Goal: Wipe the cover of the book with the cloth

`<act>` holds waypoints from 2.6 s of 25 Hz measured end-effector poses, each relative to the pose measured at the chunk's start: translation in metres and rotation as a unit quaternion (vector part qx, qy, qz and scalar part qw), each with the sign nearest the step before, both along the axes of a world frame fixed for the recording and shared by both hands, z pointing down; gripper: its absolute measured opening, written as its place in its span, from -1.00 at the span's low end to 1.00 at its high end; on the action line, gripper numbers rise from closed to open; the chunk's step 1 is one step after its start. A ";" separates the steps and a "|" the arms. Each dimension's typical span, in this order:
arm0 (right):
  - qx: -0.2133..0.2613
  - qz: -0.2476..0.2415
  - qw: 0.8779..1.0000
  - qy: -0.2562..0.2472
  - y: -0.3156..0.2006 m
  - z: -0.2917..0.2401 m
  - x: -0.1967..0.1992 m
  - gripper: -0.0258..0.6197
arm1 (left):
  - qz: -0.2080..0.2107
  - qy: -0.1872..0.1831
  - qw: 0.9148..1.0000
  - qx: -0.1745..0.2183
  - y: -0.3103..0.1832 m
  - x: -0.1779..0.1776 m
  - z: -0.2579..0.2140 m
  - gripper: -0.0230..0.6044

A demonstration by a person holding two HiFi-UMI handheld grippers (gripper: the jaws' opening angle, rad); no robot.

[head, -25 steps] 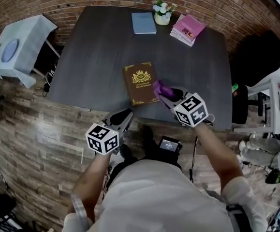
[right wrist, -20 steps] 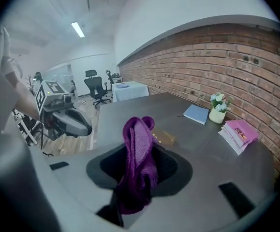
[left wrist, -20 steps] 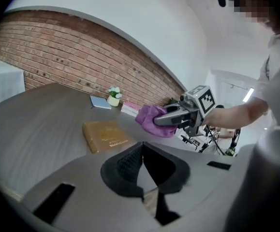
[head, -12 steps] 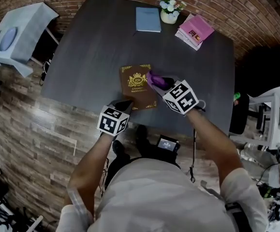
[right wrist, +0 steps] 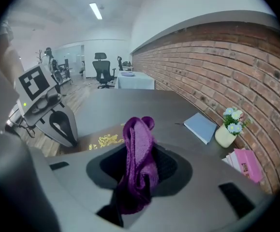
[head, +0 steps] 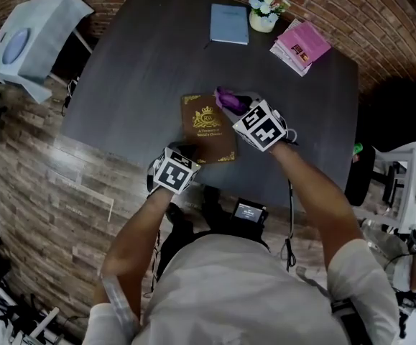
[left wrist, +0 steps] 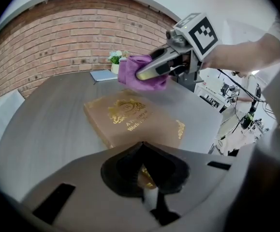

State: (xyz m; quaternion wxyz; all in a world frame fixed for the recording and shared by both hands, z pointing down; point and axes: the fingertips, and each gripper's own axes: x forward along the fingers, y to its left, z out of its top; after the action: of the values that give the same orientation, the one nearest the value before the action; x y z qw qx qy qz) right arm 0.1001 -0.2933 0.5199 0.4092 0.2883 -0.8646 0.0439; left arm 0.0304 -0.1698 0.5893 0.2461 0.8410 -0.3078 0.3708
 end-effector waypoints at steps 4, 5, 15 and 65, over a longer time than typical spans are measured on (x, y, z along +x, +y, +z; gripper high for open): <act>0.010 -0.016 1.000 0.019 -0.015 0.004 -0.008 -0.52 | 0.004 -0.020 1.000 -0.019 0.001 0.000 0.002 -0.90; 0.015 -0.022 0.999 0.027 -0.020 0.006 -0.009 -0.52 | 0.003 -0.021 1.000 -0.020 0.001 0.000 0.001 -0.90; 0.059 -0.079 0.988 0.120 -0.047 0.033 -0.024 -0.52 | -0.006 -0.024 0.999 -0.028 0.000 0.001 0.003 -0.90; 0.026 -0.100 0.993 0.049 0.094 0.051 -0.022 -0.56 | -0.022 -0.024 0.999 -0.029 -0.006 -0.002 0.002 -0.90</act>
State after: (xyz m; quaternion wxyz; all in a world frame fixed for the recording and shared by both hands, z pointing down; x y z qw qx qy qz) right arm 0.0782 -0.1995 0.5705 0.4459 0.2125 -0.8689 -0.0336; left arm 0.0284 -0.1753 0.5909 0.2711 0.8174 -0.3208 0.3943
